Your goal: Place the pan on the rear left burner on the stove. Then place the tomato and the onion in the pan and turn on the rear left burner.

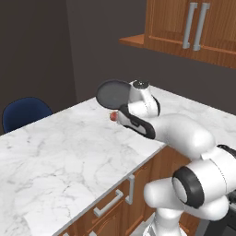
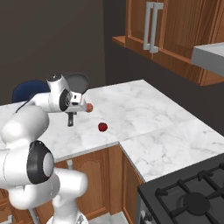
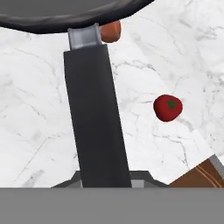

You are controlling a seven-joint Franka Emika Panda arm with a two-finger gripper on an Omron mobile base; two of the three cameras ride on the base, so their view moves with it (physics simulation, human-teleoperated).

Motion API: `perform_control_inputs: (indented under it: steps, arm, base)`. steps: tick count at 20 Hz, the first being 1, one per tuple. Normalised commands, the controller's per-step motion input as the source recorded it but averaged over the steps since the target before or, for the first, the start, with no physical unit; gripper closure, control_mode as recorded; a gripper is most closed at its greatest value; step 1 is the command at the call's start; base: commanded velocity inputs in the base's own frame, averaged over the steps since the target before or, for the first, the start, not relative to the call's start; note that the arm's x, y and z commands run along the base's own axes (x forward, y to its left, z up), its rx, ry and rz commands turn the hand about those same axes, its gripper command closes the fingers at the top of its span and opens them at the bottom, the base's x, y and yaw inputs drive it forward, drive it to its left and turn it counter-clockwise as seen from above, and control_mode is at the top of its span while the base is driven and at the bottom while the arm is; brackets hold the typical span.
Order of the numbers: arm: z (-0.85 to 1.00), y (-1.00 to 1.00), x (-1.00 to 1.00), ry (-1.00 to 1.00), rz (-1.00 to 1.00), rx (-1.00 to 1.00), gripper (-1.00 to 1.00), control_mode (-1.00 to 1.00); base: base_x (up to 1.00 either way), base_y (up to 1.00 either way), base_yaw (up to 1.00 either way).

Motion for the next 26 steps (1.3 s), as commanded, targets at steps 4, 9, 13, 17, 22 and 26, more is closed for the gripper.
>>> perform_control_inputs:
  steps: [4,9,13,17,22,26]
  arm:
    - [0.68,-0.23,-0.43,0.00,-0.20,0.00,1.00,-1.00]
    - [0.51,-0.22,-0.64,0.00,-0.12,0.00,1.00,-1.00]
    - [0.21,-0.14,-0.60,-0.01,-0.02,0.01,1.00,-1.00]
    - [0.00,-0.05,-0.49,-0.08,0.00,0.01,1.00,-1.00]
    - [0.00,0.00,-0.29,-0.02,0.00,0.00,1.00,-1.00]
    - [0.00,0.00,-0.01,0.01,0.00,0.00,1.00,-1.00]
  base:
    - [0.00,0.00,0.00]
    - [0.00,0.00,0.00]
    - [0.00,0.00,0.00]
    - [0.00,0.00,0.00]
    - [0.00,0.00,0.00]
    - [0.00,0.00,0.00]
